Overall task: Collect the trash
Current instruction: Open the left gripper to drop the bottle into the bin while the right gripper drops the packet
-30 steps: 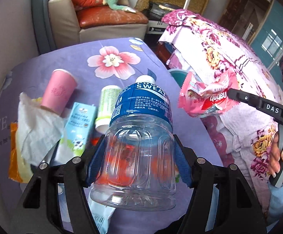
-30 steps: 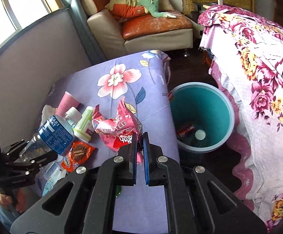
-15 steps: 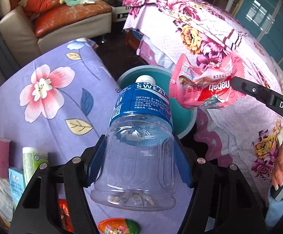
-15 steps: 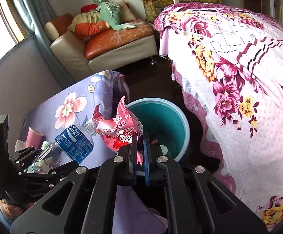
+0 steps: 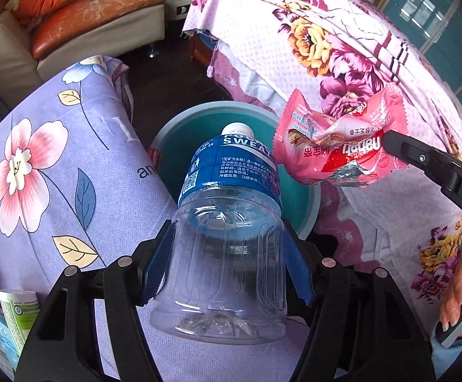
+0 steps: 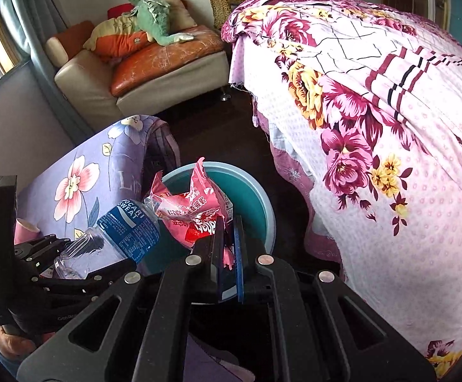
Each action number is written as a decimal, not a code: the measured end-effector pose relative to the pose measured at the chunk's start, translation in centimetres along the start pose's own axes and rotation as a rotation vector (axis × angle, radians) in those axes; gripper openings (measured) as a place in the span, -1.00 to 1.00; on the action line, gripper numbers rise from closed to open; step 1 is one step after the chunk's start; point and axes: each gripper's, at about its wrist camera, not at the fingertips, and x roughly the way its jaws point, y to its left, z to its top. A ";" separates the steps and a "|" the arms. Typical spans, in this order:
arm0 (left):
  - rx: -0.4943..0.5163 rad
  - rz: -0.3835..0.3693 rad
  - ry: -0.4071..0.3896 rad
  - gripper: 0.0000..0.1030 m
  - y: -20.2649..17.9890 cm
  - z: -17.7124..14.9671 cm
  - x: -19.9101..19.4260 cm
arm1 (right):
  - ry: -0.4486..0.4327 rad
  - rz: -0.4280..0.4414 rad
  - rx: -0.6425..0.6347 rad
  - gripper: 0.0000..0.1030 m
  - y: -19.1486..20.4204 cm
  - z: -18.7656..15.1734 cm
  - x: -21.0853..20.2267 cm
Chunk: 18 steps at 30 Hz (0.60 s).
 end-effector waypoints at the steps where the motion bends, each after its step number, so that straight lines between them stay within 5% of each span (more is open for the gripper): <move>1: -0.003 0.000 -0.001 0.31 0.0 0.1 0.1 | 0.001 -0.004 0.000 -0.89 -0.1 0.1 0.2; 5: -0.020 -0.017 -0.003 0.32 0.2 0.6 0.5 | 0.006 -0.010 0.003 -0.89 -0.3 0.5 0.8; 10: -0.050 -0.031 -0.036 0.61 0.8 1.0 -0.1 | 0.019 -0.013 0.002 -0.89 -0.3 0.6 1.5; 18: -0.093 -0.042 -0.040 0.65 2.6 -0.2 -1.2 | 0.047 -0.016 -0.010 -0.89 0.4 0.4 2.5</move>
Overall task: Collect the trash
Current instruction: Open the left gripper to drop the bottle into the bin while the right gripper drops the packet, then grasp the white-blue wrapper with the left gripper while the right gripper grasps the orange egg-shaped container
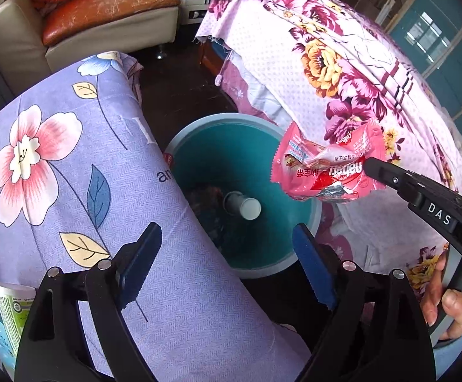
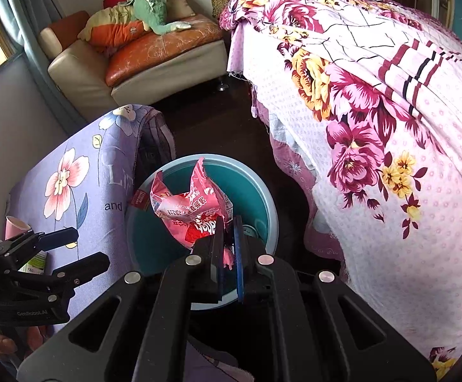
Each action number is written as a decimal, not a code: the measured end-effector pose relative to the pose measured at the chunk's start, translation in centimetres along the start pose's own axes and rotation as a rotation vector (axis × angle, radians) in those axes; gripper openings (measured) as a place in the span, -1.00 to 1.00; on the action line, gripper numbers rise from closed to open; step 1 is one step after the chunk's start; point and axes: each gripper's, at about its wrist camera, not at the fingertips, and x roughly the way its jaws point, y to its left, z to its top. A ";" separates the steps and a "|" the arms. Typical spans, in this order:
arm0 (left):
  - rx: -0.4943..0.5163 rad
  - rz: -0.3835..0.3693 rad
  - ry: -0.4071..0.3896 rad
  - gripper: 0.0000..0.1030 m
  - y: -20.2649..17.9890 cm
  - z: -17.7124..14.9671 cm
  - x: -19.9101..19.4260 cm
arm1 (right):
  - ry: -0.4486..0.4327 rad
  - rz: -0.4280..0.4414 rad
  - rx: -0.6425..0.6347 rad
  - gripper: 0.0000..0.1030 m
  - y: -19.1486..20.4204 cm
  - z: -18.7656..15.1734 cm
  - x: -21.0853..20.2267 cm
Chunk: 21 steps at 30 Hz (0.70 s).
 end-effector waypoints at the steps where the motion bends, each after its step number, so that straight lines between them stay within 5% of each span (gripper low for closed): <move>1: -0.006 -0.002 -0.002 0.66 0.3 -0.2 -0.2 | 0.005 0.000 -0.003 -0.89 0.2 0.0 0.1; 8: -0.039 -0.008 -0.023 0.70 1.9 -1.5 -2.2 | 0.042 0.017 -0.024 -0.78 1.9 -0.6 0.6; 11: -0.043 -0.010 -0.029 0.70 2.3 -2.2 -3.0 | 0.049 0.028 -0.026 -0.11 2.7 -0.9 0.3; 14: -0.053 -0.013 -0.039 0.73 2.8 -3.2 -4.1 | 0.044 0.027 -0.036 0.22 3.6 -1.1 -0.3; 21: -0.072 0.001 -0.056 0.77 4.6 -7.2 -7.3 | 0.060 0.048 -0.094 0.44 7.0 -3.1 -2.2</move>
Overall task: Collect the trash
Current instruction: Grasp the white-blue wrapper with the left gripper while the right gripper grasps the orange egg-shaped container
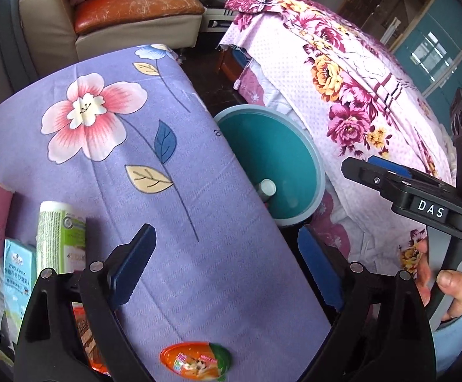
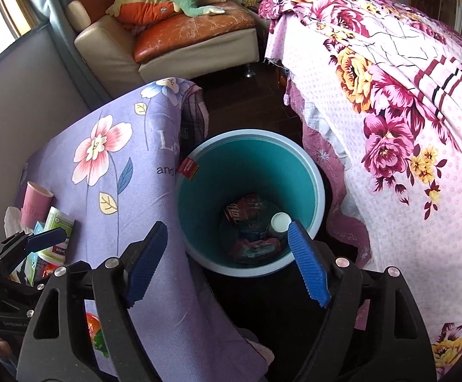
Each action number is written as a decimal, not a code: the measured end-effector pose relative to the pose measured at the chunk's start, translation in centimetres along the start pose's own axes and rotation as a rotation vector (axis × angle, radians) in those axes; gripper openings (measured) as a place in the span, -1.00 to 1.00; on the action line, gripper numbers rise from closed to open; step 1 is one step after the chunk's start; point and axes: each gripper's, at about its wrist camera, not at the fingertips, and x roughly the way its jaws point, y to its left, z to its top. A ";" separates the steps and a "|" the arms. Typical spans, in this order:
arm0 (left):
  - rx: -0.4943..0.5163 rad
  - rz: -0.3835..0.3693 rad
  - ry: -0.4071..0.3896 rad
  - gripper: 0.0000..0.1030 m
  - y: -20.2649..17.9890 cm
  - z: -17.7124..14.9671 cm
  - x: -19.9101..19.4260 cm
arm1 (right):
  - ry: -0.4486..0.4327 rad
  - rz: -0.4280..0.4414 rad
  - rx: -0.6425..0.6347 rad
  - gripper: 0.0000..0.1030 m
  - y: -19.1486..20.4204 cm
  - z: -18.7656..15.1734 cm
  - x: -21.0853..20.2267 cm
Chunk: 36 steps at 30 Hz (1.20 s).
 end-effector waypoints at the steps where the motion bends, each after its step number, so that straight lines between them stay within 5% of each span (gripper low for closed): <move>1: -0.008 0.004 -0.001 0.77 0.5 -0.7 -0.5 | 0.005 0.003 -0.012 0.44 0.7 -0.4 -0.2; 18: -0.154 0.063 -0.054 0.77 9.7 -11.1 -8.0 | 0.105 0.057 -0.232 0.53 11.7 -7.6 -1.6; 28: -0.247 0.084 -0.042 0.78 14.0 -15.6 -9.1 | 0.211 0.098 -0.369 0.53 16.8 -12.5 1.1; 36: -0.211 0.066 0.002 0.78 15.0 -18.6 -9.0 | 0.243 0.072 -0.456 0.53 19.1 -14.7 2.3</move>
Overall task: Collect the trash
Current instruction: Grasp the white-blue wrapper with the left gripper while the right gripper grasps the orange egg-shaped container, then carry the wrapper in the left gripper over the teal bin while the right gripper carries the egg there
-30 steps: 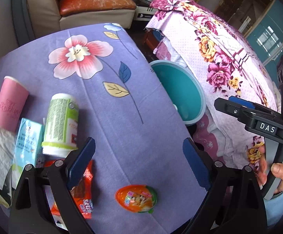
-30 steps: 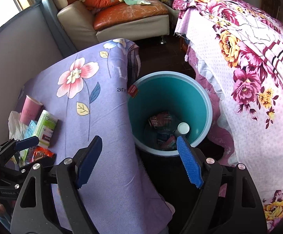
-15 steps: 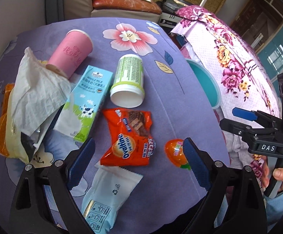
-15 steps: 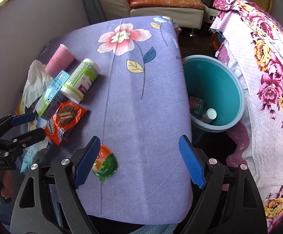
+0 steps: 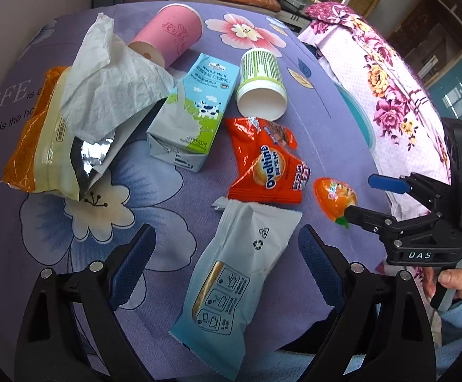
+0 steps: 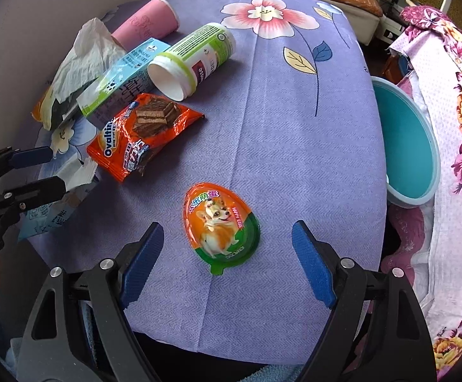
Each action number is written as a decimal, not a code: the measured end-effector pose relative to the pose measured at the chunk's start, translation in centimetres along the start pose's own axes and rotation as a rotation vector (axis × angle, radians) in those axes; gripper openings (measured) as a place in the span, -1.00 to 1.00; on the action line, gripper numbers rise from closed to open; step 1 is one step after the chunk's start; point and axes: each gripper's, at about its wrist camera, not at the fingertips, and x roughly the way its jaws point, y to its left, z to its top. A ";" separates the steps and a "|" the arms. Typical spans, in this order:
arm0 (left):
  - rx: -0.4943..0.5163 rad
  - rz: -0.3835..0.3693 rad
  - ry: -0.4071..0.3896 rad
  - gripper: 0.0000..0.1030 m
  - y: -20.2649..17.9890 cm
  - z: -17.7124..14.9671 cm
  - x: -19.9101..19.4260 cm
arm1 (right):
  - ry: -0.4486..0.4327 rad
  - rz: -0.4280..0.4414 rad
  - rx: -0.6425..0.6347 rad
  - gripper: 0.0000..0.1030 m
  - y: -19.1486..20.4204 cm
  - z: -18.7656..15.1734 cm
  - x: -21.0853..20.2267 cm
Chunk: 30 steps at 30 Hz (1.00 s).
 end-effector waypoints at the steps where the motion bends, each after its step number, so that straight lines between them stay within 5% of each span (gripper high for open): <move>1: 0.009 0.002 0.009 0.78 0.0 -0.3 0.1 | 0.003 -0.005 -0.009 0.53 0.2 0.0 0.2; 6: 0.059 0.012 0.054 0.78 0.0 -1.5 1.0 | 0.016 -0.022 -0.034 0.47 0.8 -0.1 1.0; 14: 0.078 0.041 0.080 0.78 0.7 -2.0 2.5 | 0.045 -0.029 -0.054 -0.14 1.3 -0.3 2.2; 20: 0.085 0.044 0.057 0.73 0.8 -2.1 2.4 | 0.019 0.015 -0.002 -0.14 0.3 -0.1 1.0; 25: 0.090 0.080 0.043 -0.24 0.4 -2.0 2.0 | -0.015 0.025 0.029 -0.14 -0.8 0.1 -0.1; 30: 0.046 0.087 0.004 -0.34 1.3 -2.1 0.0 | -0.051 0.037 0.058 -0.14 -1.8 0.4 -1.1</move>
